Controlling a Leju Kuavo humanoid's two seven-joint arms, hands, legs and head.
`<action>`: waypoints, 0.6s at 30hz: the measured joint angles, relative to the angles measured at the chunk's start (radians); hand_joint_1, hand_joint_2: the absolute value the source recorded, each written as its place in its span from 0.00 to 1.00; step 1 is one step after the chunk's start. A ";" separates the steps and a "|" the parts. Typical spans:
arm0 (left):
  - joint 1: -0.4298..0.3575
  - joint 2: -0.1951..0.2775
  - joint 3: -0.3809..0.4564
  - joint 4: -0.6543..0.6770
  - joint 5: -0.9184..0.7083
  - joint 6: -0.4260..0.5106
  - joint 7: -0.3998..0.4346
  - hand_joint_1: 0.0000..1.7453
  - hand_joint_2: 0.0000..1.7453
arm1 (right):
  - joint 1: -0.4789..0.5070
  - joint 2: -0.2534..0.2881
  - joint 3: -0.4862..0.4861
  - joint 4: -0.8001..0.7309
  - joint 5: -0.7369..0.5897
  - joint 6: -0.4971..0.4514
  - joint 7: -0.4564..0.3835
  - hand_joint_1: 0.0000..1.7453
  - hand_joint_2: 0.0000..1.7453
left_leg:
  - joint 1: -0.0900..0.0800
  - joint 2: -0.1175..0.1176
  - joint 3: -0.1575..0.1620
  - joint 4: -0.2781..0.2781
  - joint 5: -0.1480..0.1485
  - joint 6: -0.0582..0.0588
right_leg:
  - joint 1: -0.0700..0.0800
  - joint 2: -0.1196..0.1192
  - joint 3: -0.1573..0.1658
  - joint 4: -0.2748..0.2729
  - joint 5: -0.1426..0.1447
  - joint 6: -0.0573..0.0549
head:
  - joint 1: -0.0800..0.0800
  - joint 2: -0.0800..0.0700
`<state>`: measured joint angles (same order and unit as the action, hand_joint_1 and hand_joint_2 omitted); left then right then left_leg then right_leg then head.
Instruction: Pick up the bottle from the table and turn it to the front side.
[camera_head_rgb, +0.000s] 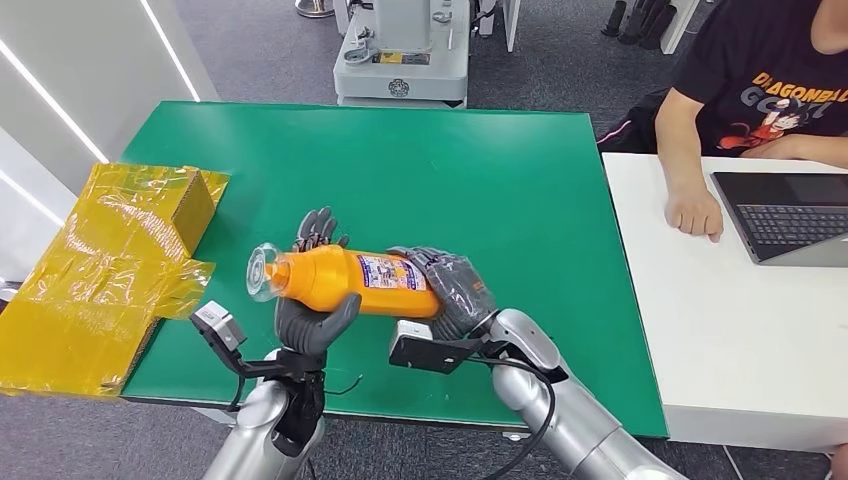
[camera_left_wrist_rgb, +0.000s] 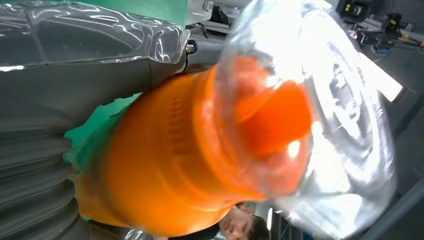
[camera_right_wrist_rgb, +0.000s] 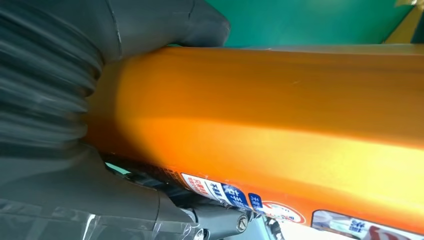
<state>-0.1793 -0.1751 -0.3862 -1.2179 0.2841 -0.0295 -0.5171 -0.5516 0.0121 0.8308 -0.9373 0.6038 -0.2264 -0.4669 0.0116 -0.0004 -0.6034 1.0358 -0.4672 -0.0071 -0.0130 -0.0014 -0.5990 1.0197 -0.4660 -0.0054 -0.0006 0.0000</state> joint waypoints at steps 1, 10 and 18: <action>0.000 0.000 0.002 0.000 0.003 -0.003 0.000 0.00 1.00 | -0.001 0.000 0.000 0.000 0.004 0.007 -0.001 1.00 1.00 | 0.000 0.000 0.000 0.000 0.000 0.000 | 0.000 0.000 0.000 0.000 0.000 0.000 | 0.000 0.000; 0.002 0.000 0.011 0.000 0.011 -0.014 0.000 0.00 1.00 | -0.004 0.000 0.000 0.000 0.021 0.037 -0.001 1.00 1.00 | 0.000 0.000 0.000 0.000 0.000 0.000 | 0.000 0.000 0.000 0.000 0.000 0.000 | 0.000 0.000; 0.009 0.000 0.016 -0.001 0.010 -0.006 0.007 0.00 1.00 | -0.006 0.000 0.000 0.000 0.050 0.063 0.014 1.00 1.00 | 0.000 0.000 0.000 0.000 0.000 0.000 | 0.000 0.000 0.000 0.000 0.000 0.000 | 0.000 0.000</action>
<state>-0.1701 -0.1753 -0.3707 -1.2187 0.2946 -0.0358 -0.5098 -0.5575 0.0120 0.8309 -0.9373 0.6543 -0.1632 -0.4530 0.0116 -0.0004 -0.6033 1.0359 -0.4672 -0.0071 -0.0130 -0.0014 -0.5990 1.0197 -0.4660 -0.0054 -0.0004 0.0000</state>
